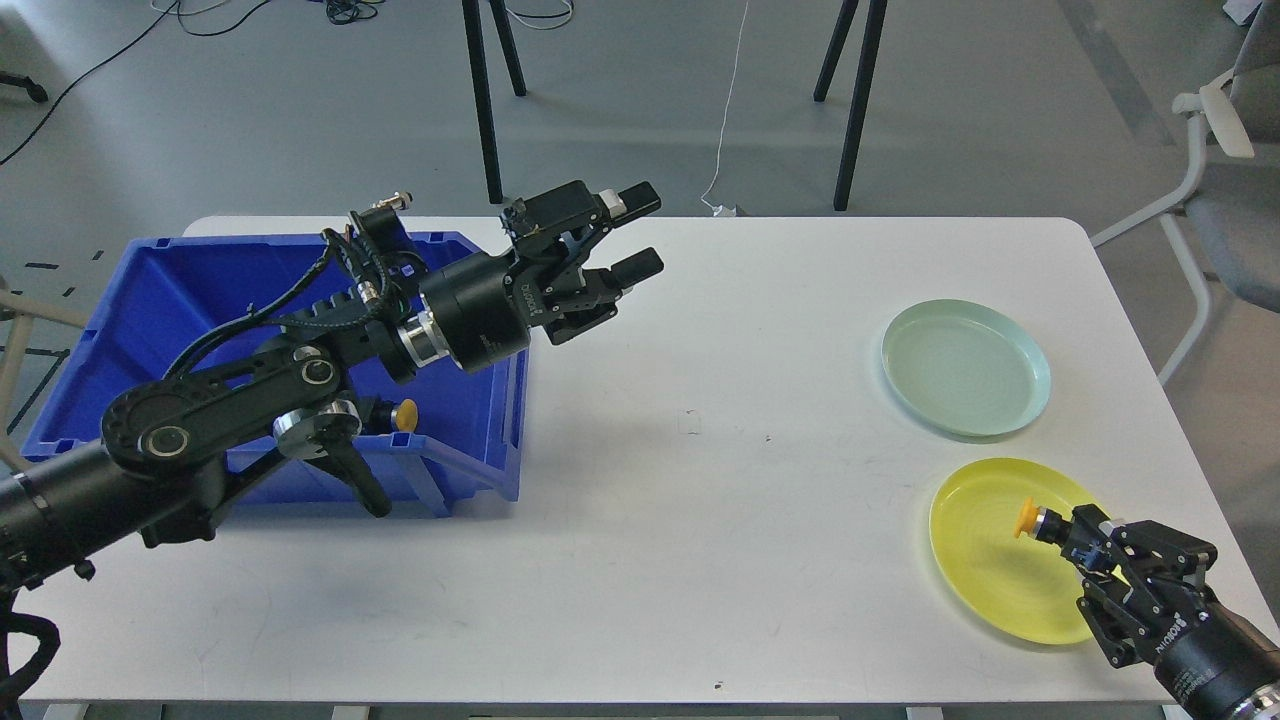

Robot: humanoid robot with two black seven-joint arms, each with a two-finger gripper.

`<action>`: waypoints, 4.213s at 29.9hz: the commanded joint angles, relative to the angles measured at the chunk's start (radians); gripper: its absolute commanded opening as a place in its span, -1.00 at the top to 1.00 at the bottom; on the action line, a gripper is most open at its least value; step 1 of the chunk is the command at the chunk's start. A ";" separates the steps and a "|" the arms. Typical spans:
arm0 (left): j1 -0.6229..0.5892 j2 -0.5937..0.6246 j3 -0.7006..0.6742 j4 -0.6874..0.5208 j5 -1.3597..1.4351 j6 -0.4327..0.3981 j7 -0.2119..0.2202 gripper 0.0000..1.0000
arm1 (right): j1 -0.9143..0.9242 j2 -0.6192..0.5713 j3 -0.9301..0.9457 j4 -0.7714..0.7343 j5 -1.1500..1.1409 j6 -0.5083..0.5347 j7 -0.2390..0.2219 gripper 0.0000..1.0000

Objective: Pass button and place on color plate
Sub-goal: 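Carry the button with the right gripper and release it on the yellow plate, then raise the right gripper away and reach the left gripper into the bin, then grasp a green-capped button in the bin with the left gripper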

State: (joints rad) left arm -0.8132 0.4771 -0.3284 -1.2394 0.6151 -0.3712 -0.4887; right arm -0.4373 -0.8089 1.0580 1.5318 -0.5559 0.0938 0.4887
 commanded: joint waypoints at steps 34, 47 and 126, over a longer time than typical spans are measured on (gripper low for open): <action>-0.053 0.153 0.003 -0.043 0.014 0.017 0.000 -0.59 | 0.441 0.040 -0.010 -0.032 0.289 0.130 0.000 -1.00; -0.244 0.598 0.222 -0.097 0.501 -0.113 0.000 -0.60 | 0.649 0.258 -0.015 -0.107 0.292 0.130 0.000 -1.00; -0.367 0.405 0.634 0.339 0.910 -0.117 0.000 -0.60 | 0.629 0.283 -0.016 -0.110 0.294 0.133 0.000 -1.00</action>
State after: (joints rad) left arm -1.1834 0.8822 0.3050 -0.9006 1.5240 -0.4887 -0.4886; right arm 0.1921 -0.5262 1.0416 1.4213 -0.2623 0.2270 0.4887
